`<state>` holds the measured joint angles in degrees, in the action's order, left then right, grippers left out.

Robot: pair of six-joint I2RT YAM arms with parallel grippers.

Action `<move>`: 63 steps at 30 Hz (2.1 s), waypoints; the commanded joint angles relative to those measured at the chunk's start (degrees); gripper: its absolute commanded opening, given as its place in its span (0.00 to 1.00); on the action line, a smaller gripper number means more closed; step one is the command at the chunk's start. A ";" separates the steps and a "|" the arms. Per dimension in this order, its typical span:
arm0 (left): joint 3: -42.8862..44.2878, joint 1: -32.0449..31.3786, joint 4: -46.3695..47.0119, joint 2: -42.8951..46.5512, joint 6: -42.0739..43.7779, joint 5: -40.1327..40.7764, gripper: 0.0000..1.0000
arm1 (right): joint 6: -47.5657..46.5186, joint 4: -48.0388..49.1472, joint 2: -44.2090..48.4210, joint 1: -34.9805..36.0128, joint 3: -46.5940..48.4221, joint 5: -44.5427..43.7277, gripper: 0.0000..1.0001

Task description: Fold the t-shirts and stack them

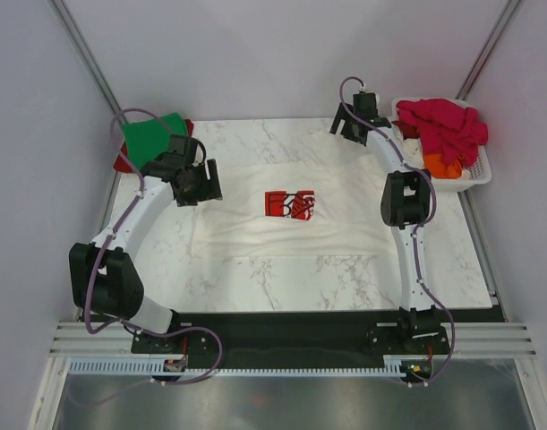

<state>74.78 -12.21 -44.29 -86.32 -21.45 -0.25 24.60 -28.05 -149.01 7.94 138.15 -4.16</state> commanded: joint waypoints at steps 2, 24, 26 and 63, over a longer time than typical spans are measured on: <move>-4.03 -0.45 1.48 3.44 3.88 3.33 0.79 | 0.45 8.09 -3.92 0.05 5.64 -6.37 0.96; -7.11 -3.26 3.95 5.99 4.14 2.10 0.78 | -1.84 16.45 -12.45 2.25 7.93 -9.82 0.68; -7.20 -3.26 3.95 5.99 4.14 2.27 0.78 | -1.40 15.22 -12.36 2.34 7.93 -9.20 0.51; 52.92 7.72 -0.71 -53.51 5.19 7.90 0.67 | 4.58 28.23 9.44 -0.21 -20.29 -4.89 0.00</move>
<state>124.29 -5.06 -44.93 -139.94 -17.98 9.63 28.51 -1.23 -142.82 7.97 116.64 -10.09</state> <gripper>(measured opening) 0.678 0.009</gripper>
